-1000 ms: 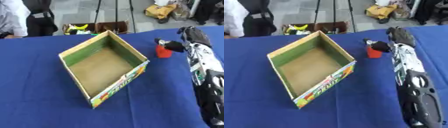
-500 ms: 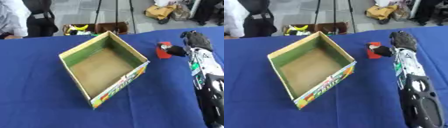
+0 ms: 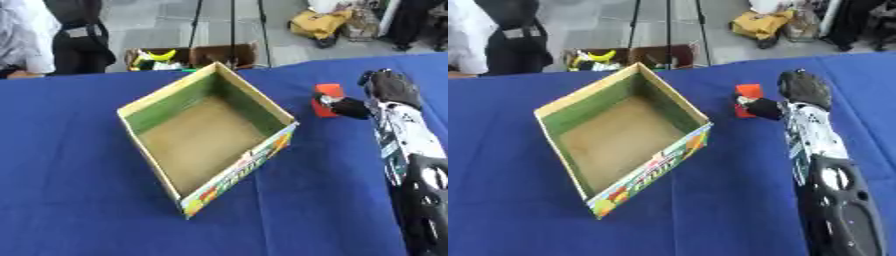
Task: Pick up objects on the table and place them in the box.
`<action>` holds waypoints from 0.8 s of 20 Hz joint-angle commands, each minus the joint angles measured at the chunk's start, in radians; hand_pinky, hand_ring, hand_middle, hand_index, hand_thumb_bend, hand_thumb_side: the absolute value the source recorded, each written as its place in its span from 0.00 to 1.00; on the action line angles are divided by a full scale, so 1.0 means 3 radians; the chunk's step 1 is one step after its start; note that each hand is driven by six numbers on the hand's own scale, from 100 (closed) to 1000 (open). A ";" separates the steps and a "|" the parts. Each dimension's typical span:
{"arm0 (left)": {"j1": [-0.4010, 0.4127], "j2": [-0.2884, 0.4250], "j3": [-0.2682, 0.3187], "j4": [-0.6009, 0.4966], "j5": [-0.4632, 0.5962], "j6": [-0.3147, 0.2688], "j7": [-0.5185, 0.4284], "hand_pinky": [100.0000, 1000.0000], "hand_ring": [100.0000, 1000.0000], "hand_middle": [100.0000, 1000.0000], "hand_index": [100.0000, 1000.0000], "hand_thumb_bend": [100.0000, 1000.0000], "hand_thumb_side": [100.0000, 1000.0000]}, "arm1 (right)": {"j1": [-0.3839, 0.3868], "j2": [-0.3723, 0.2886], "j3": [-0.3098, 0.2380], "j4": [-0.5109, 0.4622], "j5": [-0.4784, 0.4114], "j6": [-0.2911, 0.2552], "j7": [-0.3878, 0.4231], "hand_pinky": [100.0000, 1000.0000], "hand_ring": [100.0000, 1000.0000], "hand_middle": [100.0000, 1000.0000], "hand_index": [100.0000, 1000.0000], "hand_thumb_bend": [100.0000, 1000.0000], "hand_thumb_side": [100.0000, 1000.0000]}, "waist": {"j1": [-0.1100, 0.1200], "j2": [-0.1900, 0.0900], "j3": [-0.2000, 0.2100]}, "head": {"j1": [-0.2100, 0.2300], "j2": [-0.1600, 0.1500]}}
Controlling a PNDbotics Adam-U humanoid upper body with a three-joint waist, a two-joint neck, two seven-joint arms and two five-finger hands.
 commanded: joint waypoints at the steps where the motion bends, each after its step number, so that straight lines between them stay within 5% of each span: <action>1: -0.0020 0.0042 0.0008 -0.0067 -0.0007 0.0010 -0.0003 0.38 0.53 0.61 0.90 0.46 0.92 | -0.0035 -0.0003 -0.0019 -0.0074 -0.0046 0.0029 -0.0022 0.52 0.61 0.55 0.76 0.61 0.82 | -0.0005 -0.0057 -0.0002 | -0.0013 -0.0051; 16: -0.0034 0.0032 0.0008 -0.0067 -0.0012 0.0017 -0.0014 0.38 0.53 0.61 0.91 0.47 0.92 | -0.0025 0.0157 -0.0080 -0.0076 -0.0145 0.0221 -0.0212 0.47 0.57 0.50 0.77 0.58 0.80 | -0.0015 -0.0038 0.0014 | -0.0028 -0.0082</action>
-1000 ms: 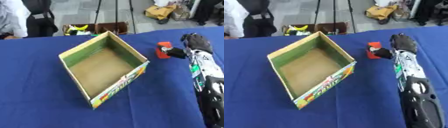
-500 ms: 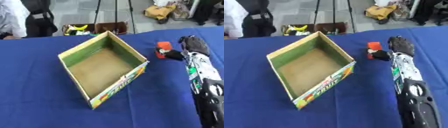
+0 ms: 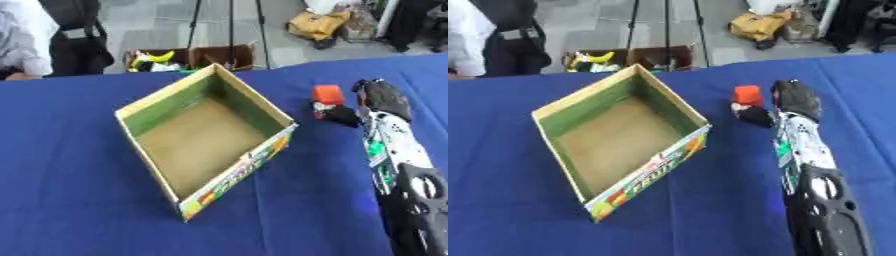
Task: Pick up objects on the table and place them in the box.
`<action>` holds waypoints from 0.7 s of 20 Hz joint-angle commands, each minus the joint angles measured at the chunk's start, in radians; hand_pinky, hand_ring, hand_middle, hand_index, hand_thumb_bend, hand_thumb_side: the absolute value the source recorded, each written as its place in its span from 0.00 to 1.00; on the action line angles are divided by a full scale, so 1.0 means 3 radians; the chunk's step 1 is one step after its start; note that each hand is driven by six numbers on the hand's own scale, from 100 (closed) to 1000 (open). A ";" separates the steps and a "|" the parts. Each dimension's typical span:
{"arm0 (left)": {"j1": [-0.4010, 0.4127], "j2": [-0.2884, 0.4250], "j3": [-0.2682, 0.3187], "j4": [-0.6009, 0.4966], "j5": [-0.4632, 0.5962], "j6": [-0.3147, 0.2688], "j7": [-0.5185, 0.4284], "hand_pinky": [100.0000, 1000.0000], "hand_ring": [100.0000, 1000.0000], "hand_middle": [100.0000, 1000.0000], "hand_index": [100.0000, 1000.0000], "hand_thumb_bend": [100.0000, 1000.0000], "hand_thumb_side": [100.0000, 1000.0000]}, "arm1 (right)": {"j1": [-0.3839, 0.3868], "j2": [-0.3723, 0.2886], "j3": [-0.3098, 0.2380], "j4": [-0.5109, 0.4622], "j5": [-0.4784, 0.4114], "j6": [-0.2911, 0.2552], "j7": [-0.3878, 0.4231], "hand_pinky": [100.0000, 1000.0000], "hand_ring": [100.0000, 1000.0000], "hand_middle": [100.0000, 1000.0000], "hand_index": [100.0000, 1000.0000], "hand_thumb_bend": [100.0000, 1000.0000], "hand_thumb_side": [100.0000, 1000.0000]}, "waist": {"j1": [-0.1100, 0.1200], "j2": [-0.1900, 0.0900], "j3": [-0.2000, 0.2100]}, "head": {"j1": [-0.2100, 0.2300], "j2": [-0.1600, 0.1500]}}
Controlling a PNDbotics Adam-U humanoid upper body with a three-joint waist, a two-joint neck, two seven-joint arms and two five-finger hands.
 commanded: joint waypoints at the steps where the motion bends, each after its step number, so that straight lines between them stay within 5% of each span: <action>1: -0.0026 0.0031 0.0008 -0.0067 -0.0009 0.0004 -0.0008 0.38 0.53 0.61 0.91 0.47 0.92 | -0.0067 0.0005 -0.0030 -0.0057 -0.0050 0.0053 -0.0064 0.46 0.57 0.50 0.77 0.58 0.79 | -0.0004 -0.0056 0.0008 | -0.0008 -0.0052; 14: -0.0024 0.0015 -0.0002 -0.0067 -0.0009 -0.0005 -0.0026 0.38 0.53 0.61 0.91 0.47 0.92 | -0.0119 0.0110 -0.0072 0.0065 -0.0222 0.0178 -0.0243 0.43 0.55 0.49 0.78 0.56 0.74 | 0.0005 -0.0035 0.0048 | -0.0027 -0.0083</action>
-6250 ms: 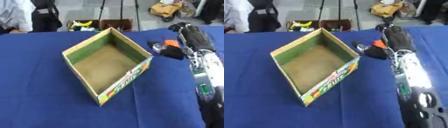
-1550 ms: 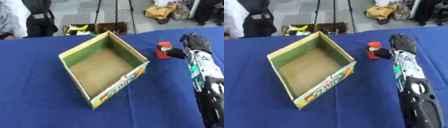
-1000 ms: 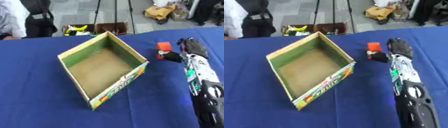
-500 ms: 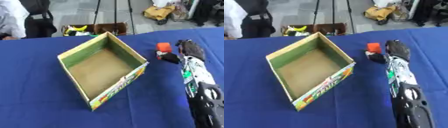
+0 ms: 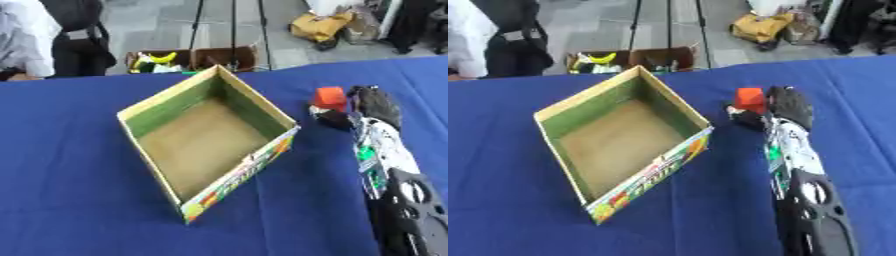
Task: Pick up objects on the table and place them in the box.
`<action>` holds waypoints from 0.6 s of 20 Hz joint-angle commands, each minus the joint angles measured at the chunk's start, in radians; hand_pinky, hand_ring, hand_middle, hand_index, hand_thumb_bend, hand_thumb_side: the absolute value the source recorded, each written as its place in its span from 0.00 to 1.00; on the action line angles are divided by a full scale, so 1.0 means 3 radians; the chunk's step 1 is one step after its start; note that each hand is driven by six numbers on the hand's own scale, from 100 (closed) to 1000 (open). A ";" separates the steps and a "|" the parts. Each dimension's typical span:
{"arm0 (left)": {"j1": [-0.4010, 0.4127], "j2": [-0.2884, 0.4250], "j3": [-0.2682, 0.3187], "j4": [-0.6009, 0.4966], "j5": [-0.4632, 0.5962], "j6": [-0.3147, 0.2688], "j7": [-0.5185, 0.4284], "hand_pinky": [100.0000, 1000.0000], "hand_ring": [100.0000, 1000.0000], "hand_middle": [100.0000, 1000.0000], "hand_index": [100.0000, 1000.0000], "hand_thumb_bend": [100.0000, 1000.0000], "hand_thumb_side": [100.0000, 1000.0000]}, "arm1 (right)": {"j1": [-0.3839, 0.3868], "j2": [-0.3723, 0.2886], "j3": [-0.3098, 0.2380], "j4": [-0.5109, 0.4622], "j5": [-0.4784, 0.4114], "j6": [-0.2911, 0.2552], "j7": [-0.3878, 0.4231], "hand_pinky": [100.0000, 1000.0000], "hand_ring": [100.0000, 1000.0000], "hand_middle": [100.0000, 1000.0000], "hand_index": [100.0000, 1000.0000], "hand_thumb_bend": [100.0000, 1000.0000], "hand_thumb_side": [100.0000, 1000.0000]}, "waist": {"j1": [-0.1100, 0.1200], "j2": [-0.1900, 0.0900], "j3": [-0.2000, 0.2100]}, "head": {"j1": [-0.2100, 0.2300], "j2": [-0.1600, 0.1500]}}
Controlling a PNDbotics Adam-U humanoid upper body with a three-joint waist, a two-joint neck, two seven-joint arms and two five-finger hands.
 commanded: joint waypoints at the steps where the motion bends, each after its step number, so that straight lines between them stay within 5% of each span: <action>1: -0.0023 0.0042 -0.0001 -0.0067 -0.0009 -0.0005 -0.0015 0.38 0.53 0.61 0.91 0.47 0.92 | -0.0083 -0.0008 -0.0011 -0.0008 -0.0077 0.0020 -0.0055 0.43 0.55 0.49 0.78 0.56 0.74 | 0.0000 -0.0062 0.0006 | -0.0008 -0.0058; 12: -0.0004 0.0028 -0.0005 -0.0067 -0.0010 -0.0013 -0.0030 0.38 0.53 0.61 0.91 0.47 0.92 | -0.0209 -0.0007 -0.0065 0.0026 0.0053 0.0126 -0.0237 0.43 0.55 0.49 0.78 0.55 0.81 | 0.0006 -0.0060 0.0036 | -0.0033 -0.0075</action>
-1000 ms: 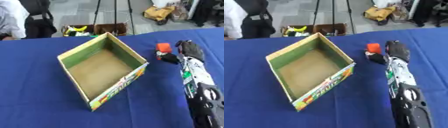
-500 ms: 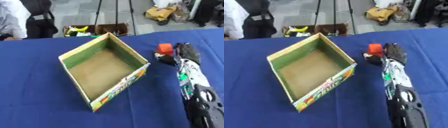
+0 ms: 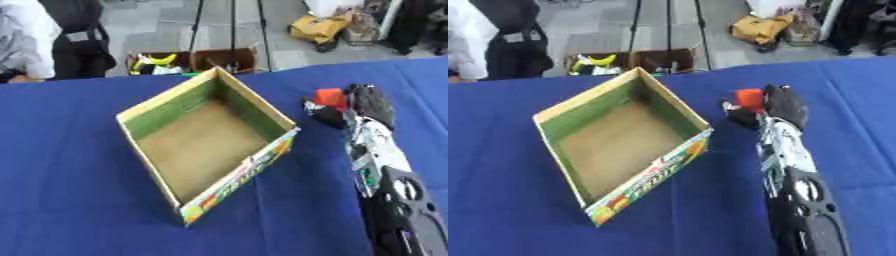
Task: Pick up objects on the table and place them in the box.
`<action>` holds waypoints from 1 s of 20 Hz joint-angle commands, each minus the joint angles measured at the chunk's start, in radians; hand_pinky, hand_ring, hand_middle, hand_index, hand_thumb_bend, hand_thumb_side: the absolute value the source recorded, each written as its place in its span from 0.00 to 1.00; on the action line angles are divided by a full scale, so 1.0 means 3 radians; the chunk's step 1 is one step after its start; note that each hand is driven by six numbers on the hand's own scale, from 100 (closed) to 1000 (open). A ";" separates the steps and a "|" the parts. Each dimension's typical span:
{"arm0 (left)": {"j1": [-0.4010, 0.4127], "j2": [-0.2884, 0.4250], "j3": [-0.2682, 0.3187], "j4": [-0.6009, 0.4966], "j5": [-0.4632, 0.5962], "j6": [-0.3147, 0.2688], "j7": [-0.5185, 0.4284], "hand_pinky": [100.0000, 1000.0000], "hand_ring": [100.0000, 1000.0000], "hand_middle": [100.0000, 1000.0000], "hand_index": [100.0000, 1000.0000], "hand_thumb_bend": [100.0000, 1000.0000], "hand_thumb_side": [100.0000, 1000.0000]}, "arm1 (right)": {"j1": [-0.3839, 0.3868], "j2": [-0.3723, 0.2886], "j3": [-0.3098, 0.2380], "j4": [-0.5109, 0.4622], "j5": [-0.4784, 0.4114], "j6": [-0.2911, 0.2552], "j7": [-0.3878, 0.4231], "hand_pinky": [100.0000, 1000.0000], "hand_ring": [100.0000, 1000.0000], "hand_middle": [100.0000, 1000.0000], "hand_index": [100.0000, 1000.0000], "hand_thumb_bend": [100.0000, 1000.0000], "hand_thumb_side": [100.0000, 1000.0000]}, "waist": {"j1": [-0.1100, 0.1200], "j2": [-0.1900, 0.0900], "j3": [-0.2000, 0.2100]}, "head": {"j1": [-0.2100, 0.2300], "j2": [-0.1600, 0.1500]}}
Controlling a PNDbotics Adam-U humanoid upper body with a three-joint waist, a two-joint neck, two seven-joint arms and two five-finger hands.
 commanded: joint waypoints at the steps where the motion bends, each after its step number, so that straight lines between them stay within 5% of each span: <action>1: -0.0005 0.0028 -0.0004 -0.0067 -0.0012 -0.0008 -0.0017 0.38 0.53 0.61 0.91 0.47 0.92 | -0.0090 -0.0036 -0.0022 -0.0068 0.0041 0.0025 -0.0050 0.43 0.55 0.49 0.78 0.55 0.81 | 0.0000 -0.0059 0.0013 | -0.0015 -0.0047; 20: -0.0004 0.0016 -0.0011 -0.0067 -0.0013 -0.0009 -0.0035 0.37 0.53 0.61 0.91 0.47 0.92 | -0.0083 0.0002 -0.0089 0.0060 0.0140 0.0141 0.0061 0.42 0.54 0.49 0.77 0.56 0.74 | 0.0016 -0.0045 0.0015 | -0.0050 -0.0056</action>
